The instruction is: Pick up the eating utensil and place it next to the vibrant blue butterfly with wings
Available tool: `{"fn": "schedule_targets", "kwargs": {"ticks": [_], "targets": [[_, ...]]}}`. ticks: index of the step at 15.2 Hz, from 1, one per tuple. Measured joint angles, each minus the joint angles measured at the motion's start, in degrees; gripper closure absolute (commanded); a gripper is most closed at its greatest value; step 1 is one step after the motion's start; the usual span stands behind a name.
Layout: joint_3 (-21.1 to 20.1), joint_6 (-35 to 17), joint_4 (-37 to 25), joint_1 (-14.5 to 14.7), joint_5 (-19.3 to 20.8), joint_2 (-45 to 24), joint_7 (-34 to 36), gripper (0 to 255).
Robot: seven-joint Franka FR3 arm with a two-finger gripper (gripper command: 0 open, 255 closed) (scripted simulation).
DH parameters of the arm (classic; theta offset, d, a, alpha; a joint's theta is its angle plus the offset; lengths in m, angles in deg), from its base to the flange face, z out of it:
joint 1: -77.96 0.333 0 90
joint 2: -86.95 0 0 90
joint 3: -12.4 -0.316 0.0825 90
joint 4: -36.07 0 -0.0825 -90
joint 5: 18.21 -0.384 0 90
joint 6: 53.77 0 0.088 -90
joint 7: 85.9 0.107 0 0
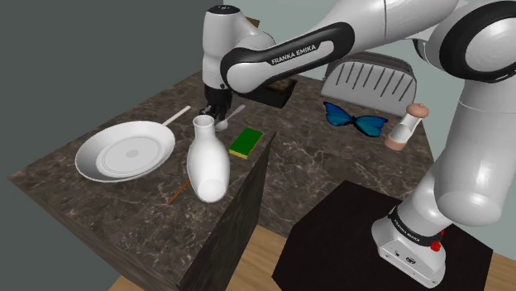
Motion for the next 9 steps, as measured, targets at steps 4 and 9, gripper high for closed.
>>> {"fn": "schedule_targets", "kwargs": {"ticks": [4, 9], "targets": [[-0.2, 1.81, -0.42, -0.45, -0.8, 1.52, -0.8, 255], [0.5, -1.14, 9.73, -5.01, -4.73, 9.63, -6.76, 255]]}}
